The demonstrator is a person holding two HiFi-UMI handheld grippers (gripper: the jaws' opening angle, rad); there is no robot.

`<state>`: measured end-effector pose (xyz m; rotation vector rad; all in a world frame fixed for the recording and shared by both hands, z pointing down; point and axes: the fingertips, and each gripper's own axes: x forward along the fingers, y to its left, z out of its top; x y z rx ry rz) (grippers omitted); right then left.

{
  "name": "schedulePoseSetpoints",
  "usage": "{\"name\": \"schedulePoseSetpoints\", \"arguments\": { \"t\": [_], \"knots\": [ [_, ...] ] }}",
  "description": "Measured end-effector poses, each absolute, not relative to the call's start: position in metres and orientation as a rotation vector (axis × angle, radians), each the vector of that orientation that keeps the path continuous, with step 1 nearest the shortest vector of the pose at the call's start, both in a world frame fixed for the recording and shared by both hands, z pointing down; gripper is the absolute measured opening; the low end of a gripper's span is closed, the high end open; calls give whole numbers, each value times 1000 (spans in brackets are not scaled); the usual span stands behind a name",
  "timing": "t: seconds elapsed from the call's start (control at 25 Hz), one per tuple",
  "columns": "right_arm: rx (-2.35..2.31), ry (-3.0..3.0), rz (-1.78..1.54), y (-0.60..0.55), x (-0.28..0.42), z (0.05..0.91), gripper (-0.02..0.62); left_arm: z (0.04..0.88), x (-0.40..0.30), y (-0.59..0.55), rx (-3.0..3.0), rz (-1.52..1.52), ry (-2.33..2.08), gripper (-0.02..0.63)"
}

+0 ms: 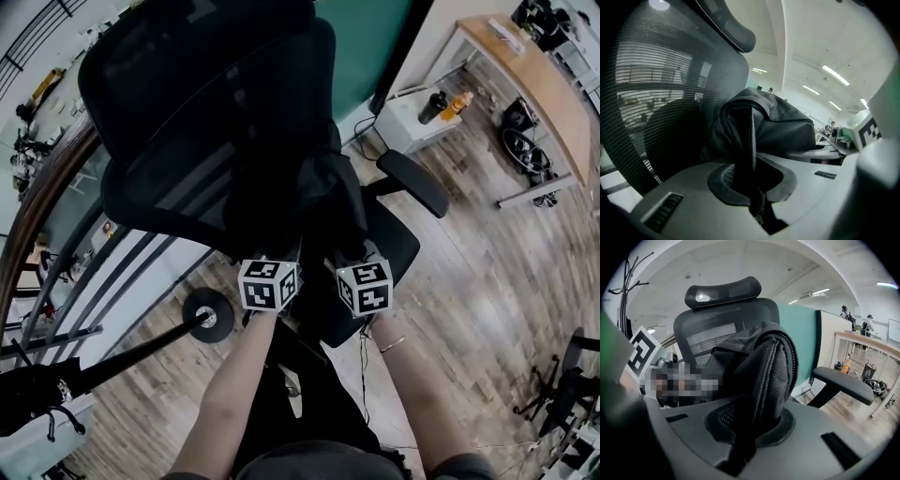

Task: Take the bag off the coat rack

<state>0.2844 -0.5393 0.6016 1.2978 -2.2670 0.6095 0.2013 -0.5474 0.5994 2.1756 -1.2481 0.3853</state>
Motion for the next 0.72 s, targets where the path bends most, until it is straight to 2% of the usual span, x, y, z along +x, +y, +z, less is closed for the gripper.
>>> {"name": "schedulePoseSetpoints", "arguments": {
  "t": [0.28,0.44,0.72],
  "knots": [
    [1287,-2220,598,-545,281,617,72,615,195,-553,2136,431,-1251,37],
    [1288,-2220,626,-549,282,619,177,617,196,-557,2120,456,-1260,55],
    [1319,-2261,682,-543,280,615,268,620,191,-548,2099,494,-1262,135]
  ]
}}
